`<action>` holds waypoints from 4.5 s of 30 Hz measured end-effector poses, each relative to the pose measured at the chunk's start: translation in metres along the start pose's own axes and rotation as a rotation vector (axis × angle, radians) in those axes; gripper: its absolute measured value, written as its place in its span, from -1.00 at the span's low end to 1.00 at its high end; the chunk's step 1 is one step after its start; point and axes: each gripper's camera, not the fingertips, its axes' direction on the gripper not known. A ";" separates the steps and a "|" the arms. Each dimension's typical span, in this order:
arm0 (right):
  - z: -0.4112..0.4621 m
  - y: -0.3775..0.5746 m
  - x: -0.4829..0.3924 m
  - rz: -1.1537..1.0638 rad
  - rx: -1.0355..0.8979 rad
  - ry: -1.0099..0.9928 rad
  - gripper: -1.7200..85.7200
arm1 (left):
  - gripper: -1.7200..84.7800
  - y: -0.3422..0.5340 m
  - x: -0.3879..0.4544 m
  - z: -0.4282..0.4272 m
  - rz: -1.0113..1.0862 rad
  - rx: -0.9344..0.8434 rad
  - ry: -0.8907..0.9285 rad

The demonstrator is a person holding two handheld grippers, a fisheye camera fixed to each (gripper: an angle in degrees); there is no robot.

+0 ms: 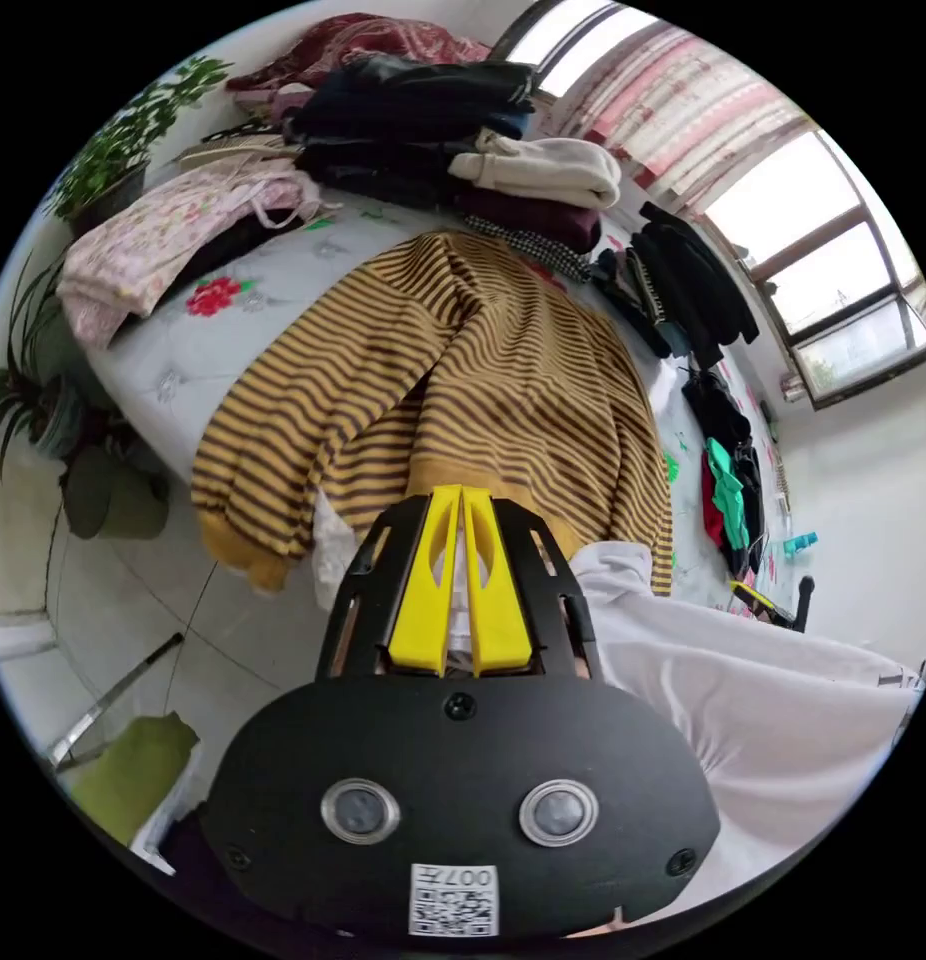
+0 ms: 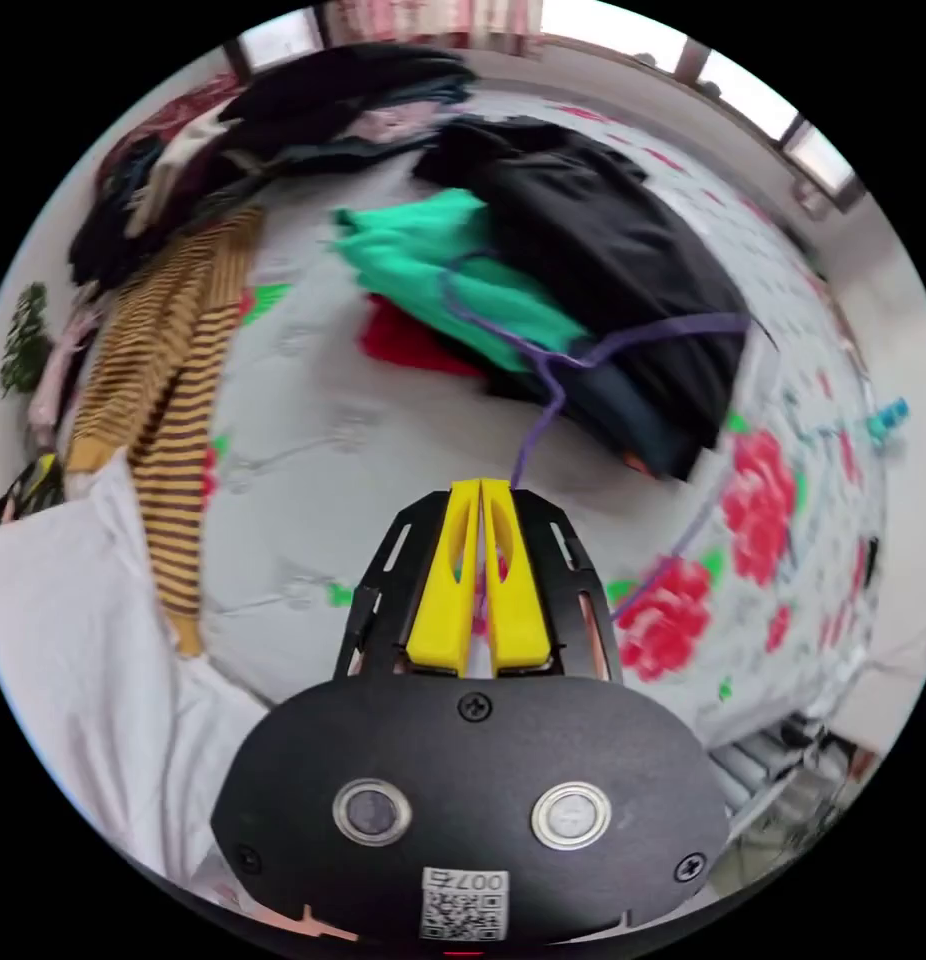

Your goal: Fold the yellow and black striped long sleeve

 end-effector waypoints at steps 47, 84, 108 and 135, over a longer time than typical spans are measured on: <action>-0.126 0.134 0.120 0.024 0.564 -0.041 -0.96 | -0.98 0.105 -0.044 -0.072 -0.195 0.049 0.062; -0.060 -0.011 -0.174 -0.161 -0.009 0.011 -0.96 | -0.89 -0.104 -0.129 -0.037 0.249 -0.189 -0.045; -0.057 0.068 -0.276 -0.145 0.024 -0.477 -0.85 | -0.75 -0.069 -0.166 -0.034 0.116 -0.079 -0.118; -0.075 0.207 -0.155 0.179 -0.055 -0.568 -0.97 | -0.86 -0.067 -0.193 -0.004 0.207 -0.394 -0.075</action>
